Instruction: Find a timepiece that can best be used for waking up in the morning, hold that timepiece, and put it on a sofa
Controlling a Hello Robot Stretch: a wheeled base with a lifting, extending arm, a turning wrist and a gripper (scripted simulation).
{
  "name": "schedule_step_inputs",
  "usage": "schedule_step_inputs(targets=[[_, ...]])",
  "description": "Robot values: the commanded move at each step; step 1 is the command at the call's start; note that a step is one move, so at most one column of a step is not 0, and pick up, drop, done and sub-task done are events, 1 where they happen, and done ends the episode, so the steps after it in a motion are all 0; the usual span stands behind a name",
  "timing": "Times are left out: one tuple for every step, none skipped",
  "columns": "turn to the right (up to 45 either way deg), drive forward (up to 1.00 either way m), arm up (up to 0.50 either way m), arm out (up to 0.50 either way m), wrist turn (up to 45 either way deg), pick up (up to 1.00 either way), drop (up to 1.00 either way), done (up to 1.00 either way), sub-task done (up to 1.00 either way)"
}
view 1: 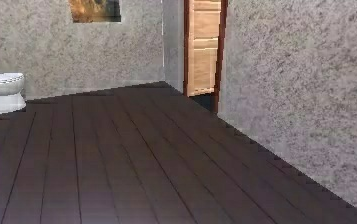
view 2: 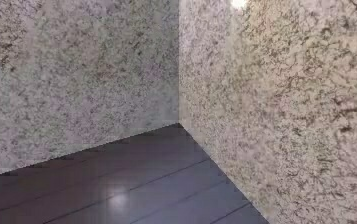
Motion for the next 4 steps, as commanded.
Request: schedule_step_inputs(targets=[[0.0,1.0,0.0,0.0,0.0,0.0,0.0,0.0,0.0],[3.0,0.0,0.0,0.0,0.0,0.0,0.0,0.0,0.0],[0.0,1.0,0.0,0.0,0.0,0.0,0.0,0.0,0.0],[0.0,0.9,0.0,0.0,0.0,0.0,0.0,0.0,0.0]])
